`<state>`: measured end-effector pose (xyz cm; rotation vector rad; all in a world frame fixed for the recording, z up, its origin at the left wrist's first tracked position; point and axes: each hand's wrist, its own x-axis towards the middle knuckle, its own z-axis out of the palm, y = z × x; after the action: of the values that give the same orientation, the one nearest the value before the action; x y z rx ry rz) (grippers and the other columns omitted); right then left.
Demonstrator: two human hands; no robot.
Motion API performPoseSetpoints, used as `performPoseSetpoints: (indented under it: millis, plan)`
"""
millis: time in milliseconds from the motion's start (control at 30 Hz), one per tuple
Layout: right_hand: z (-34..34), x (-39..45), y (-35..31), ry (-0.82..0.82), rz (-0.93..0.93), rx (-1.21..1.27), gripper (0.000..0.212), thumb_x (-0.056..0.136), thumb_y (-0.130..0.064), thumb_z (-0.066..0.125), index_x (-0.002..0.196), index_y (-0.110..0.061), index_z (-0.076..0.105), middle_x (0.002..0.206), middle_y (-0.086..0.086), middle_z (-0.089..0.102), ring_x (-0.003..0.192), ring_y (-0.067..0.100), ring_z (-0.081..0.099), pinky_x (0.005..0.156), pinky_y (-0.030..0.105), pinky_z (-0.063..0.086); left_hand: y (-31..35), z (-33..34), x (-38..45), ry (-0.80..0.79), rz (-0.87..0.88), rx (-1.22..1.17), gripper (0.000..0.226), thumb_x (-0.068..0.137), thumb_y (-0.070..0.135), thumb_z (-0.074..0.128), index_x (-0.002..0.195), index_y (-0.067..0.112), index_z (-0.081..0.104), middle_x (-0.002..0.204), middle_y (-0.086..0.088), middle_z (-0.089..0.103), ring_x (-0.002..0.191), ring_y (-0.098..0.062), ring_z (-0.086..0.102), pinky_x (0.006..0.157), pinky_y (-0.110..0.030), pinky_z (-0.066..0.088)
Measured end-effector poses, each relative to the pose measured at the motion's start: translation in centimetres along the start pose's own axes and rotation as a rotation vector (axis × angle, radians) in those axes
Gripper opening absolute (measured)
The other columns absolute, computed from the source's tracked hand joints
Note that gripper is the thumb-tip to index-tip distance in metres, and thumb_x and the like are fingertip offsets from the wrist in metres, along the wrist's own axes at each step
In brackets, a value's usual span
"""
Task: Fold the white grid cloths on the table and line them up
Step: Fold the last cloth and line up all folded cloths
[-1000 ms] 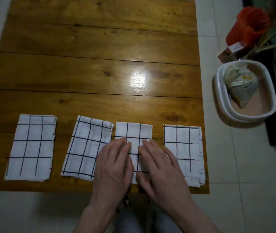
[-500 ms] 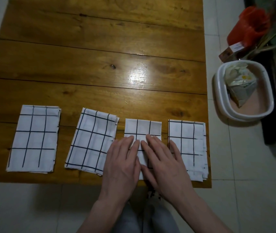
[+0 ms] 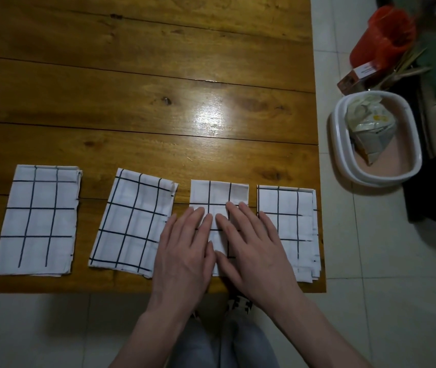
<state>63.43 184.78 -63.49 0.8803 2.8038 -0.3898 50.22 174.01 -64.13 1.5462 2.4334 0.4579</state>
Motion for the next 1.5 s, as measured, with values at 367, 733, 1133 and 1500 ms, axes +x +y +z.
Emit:
performPoseSetpoints:
  millis: [367, 733, 1133, 1500]
  plan:
    - [0.4, -0.5, 0.3, -0.013, -0.005, -0.011, 0.066, 0.104, -0.054, 0.043, 0.161, -0.024, 0.031, 0.172, 0.003, 0.023, 0.160, 0.022, 0.015, 0.126, 0.045, 0.014, 0.2, 0.0, -0.3, -0.012, -0.007, 0.001, 0.044, 0.099, 0.016, 0.060, 0.142, 0.006, 0.060, 0.145, -0.014, 0.060, 0.140, -0.028, 0.053, 0.121, -0.050, 0.027]
    - [0.5, -0.7, -0.1, 0.003, 0.011, 0.010, 0.065, 0.104, -0.054, 0.043, 0.161, -0.025, 0.031, 0.172, 0.003, 0.023, 0.161, 0.023, 0.012, 0.126, 0.047, 0.013, 0.6, 0.0, -0.4, -0.019, -0.057, -0.067, 0.056, 0.092, 0.018, 0.070, 0.146, 0.009, 0.056, 0.147, -0.010, 0.058, 0.143, -0.024, 0.049, 0.125, -0.049, 0.024]
    - [-1.5, -0.3, -1.9, 0.044, -0.021, 0.015, 0.068, 0.102, -0.051, 0.048, 0.160, -0.020, 0.033, 0.170, 0.007, 0.026, 0.161, 0.026, 0.011, 0.125, 0.048, 0.014, -0.9, -2.6, -1.4, 0.157, -0.137, -0.292, 0.049, 0.100, 0.028, 0.053, 0.148, 0.014, 0.052, 0.145, 0.000, 0.055, 0.139, -0.007, 0.043, 0.114, -0.048, 0.045]
    - [-2.1, 3.1, -8.4, 0.100, -0.111, 0.106, 0.065, 0.104, -0.046, 0.042, 0.162, -0.019, 0.029, 0.170, 0.001, 0.029, 0.160, 0.018, 0.016, 0.126, 0.046, 0.015, -8.5, -5.6, 0.3, 0.167, -0.149, -0.054, 0.048, 0.096, 0.005, 0.064, 0.143, 0.004, 0.056, 0.140, -0.013, 0.059, 0.134, -0.027, 0.051, 0.117, -0.045, 0.040]
